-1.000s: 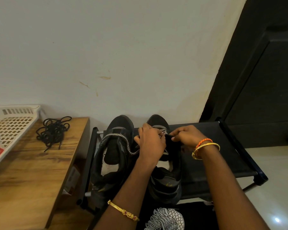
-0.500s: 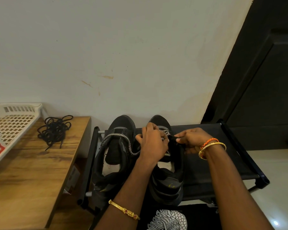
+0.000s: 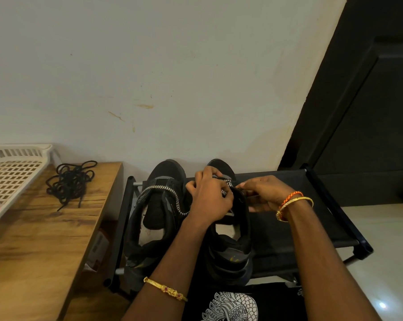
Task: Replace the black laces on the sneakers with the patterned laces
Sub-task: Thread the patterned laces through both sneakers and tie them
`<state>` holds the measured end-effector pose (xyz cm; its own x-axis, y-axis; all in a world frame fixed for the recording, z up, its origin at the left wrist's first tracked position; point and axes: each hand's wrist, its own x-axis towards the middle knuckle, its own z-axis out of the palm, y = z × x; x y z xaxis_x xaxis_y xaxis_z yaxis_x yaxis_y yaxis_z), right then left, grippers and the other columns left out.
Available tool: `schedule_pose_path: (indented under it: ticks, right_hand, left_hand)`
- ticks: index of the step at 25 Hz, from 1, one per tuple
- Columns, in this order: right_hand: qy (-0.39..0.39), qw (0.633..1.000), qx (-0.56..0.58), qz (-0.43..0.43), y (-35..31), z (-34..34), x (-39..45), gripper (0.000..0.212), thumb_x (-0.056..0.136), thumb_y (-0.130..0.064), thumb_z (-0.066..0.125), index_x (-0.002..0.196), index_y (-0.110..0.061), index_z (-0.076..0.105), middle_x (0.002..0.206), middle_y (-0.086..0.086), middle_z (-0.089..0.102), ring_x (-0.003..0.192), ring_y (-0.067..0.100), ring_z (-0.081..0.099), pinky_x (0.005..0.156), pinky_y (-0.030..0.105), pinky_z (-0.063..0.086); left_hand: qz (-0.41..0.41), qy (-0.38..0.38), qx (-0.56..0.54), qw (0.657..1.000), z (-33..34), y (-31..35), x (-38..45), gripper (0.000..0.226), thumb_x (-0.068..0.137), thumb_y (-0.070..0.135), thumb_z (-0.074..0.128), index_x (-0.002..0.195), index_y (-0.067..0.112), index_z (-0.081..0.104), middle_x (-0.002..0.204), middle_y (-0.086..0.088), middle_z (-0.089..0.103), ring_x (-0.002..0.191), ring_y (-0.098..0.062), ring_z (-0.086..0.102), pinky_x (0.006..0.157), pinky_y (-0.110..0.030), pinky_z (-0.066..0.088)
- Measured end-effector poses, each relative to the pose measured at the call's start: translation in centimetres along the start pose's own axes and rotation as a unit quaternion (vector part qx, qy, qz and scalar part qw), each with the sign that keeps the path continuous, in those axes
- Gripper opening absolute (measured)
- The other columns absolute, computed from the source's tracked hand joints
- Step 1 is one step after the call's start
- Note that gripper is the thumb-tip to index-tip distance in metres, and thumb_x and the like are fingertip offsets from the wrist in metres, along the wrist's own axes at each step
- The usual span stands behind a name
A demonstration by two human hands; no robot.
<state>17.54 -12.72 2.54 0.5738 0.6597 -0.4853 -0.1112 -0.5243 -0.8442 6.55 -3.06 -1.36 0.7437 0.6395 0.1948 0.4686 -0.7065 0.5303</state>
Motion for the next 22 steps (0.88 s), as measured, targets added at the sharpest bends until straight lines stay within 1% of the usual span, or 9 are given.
schedule_pose_path:
  ticks: [4, 7, 11, 12, 14, 16, 19, 21, 22]
  right_hand:
    - [-0.017, 0.999, -0.023, -0.032, 0.2, 0.3, 0.2, 0.008, 0.091, -0.010, 0.060, 0.088, -0.009, 0.067, 0.080, 0.006, 0.066, 0.070, 0.016, 0.063, 0.047, 0.021, 0.053]
    - [0.004, 0.998, -0.038, -0.047, 0.5, 0.4, 0.5, 0.007, 0.090, -0.011, 0.061, 0.089, -0.007, 0.067, 0.077, 0.005, 0.063, 0.067, 0.016, 0.061, 0.047, 0.022, 0.051]
    - [0.015, 0.998, -0.050, -0.042, 0.5, 0.9, 0.9, 0.014, 0.092, -0.009, 0.057, 0.080, -0.009, 0.063, 0.072, 0.004, 0.060, 0.064, 0.013, 0.057, 0.046, 0.021, 0.047]
    - [0.020, 0.998, -0.055, -0.039, 0.4, 1.1, 0.9, 0.017, 0.093, -0.009, 0.055, 0.078, -0.010, 0.061, 0.072, 0.004, 0.058, 0.064, 0.012, 0.056, 0.044, 0.019, 0.046]
    - [0.033, 0.998, -0.046, -0.021, 0.4, 1.3, 1.0, 0.020, 0.095, -0.008, 0.049, 0.077, -0.009, 0.057, 0.074, 0.005, 0.056, 0.065, 0.013, 0.054, 0.042, 0.020, 0.045]
    - [0.045, 0.999, -0.021, 0.001, 0.5, 0.9, 1.0, 0.020, 0.096, -0.007, 0.047, 0.078, -0.008, 0.056, 0.076, 0.007, 0.055, 0.068, 0.014, 0.054, 0.050, 0.024, 0.045]
    - [0.075, 0.997, 0.019, 0.019, 0.9, 0.0, 1.2, 0.019, 0.096, -0.004, 0.047, 0.079, -0.007, 0.055, 0.078, 0.007, 0.054, 0.070, 0.014, 0.054, 0.057, 0.027, 0.048]
    - [0.099, 0.993, 0.052, 0.036, 1.3, -0.6, 1.4, 0.015, 0.096, -0.004, 0.047, 0.084, -0.005, 0.055, 0.082, 0.009, 0.055, 0.072, 0.014, 0.056, 0.057, 0.028, 0.048]
    - [0.114, 0.990, 0.072, 0.050, 1.5, -1.0, 1.5, 0.011, 0.096, -0.004, 0.046, 0.091, -0.002, 0.055, 0.083, 0.009, 0.055, 0.072, 0.014, 0.057, 0.057, 0.028, 0.048]
  left_hand:
    - [-0.038, -0.010, -0.043, 0.998, -0.2, -0.7, 0.3, 0.009, 0.084, 0.029, 0.065, 0.078, 0.025, 0.069, 0.116, 0.014, 0.038, 0.121, -0.009, 0.027, 0.087, -0.028, 0.011]
    - [-0.058, -0.021, -0.073, 0.995, 0.2, -0.2, 0.4, 0.006, 0.085, 0.026, 0.068, 0.081, 0.022, 0.071, 0.111, 0.017, 0.037, 0.122, -0.009, 0.030, 0.084, -0.027, 0.012]
    - [-0.095, -0.041, -0.116, 0.988, 0.1, -0.1, 0.1, 0.006, 0.086, 0.031, 0.069, 0.089, 0.027, 0.072, 0.121, 0.011, 0.045, 0.125, -0.011, 0.031, 0.087, -0.030, 0.016]
    - [-0.097, -0.044, -0.113, 0.988, -0.1, -0.3, -0.1, 0.009, 0.086, 0.031, 0.069, 0.094, 0.029, 0.071, 0.125, 0.010, 0.043, 0.126, -0.011, 0.030, 0.089, -0.030, 0.017]
    - [-0.097, -0.036, -0.093, 0.990, -0.6, -0.6, -0.5, 0.028, 0.083, 0.027, 0.070, 0.109, 0.033, 0.062, 0.130, 0.007, 0.036, 0.129, -0.013, 0.027, 0.096, -0.031, 0.017]
    - [-0.124, -0.028, -0.082, 0.989, -1.0, -1.0, -1.1, 0.051, 0.076, 0.025, 0.072, 0.121, 0.030, 0.048, 0.131, 0.003, 0.028, 0.130, -0.016, 0.027, 0.106, -0.036, 0.018]
    - [-0.183, -0.029, -0.075, 0.980, -1.1, -1.4, -1.6, 0.064, 0.070, 0.030, 0.076, 0.119, 0.018, 0.036, 0.125, -0.002, 0.026, 0.124, -0.023, 0.032, 0.108, -0.039, 0.025]
    - [-0.197, -0.017, -0.046, 0.979, -0.8, -1.4, -1.9, 0.065, 0.070, 0.035, 0.077, 0.117, 0.011, 0.039, 0.123, -0.005, 0.029, 0.120, -0.026, 0.036, 0.105, -0.039, 0.034]
    - [-0.203, -0.015, -0.041, 0.978, -0.6, -1.4, -2.1, 0.064, 0.071, 0.036, 0.076, 0.117, 0.008, 0.041, 0.124, -0.007, 0.032, 0.119, -0.027, 0.038, 0.102, -0.039, 0.037]
